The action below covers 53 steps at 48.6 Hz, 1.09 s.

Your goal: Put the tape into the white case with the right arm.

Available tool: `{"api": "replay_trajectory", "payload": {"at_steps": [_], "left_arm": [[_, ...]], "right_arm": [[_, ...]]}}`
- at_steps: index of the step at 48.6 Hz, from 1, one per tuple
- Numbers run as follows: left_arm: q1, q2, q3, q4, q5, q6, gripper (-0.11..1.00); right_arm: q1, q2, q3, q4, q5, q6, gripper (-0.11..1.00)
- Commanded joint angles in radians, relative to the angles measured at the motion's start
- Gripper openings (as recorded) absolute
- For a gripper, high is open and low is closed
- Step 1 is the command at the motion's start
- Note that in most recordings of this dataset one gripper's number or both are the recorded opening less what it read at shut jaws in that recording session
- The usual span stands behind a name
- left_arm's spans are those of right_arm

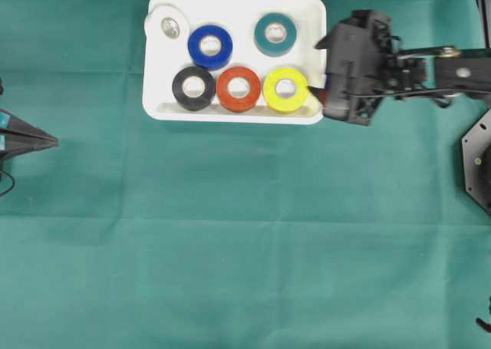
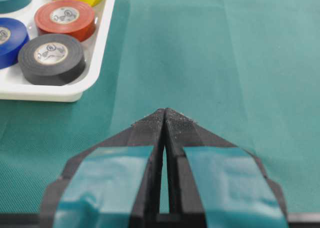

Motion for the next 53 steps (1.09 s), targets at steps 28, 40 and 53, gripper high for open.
{"api": "replay_trajectory", "payload": {"at_steps": [28,40,53], "left_arm": [[0.002,0.009,-0.012,-0.002,-0.009,0.0,0.01],[0.002,0.009,-0.012,0.0,-0.009,0.0,0.01],[0.002,0.009,-0.012,-0.002,-0.009,0.0,0.01]], "right_arm": [[-0.002,-0.282,0.259,0.034,-0.13,0.005,0.85],[0.006,-0.282,0.273,0.035,-0.184,0.005,0.85],[0.063,-0.284,0.321,0.041,-0.281,0.005,0.85]]}}
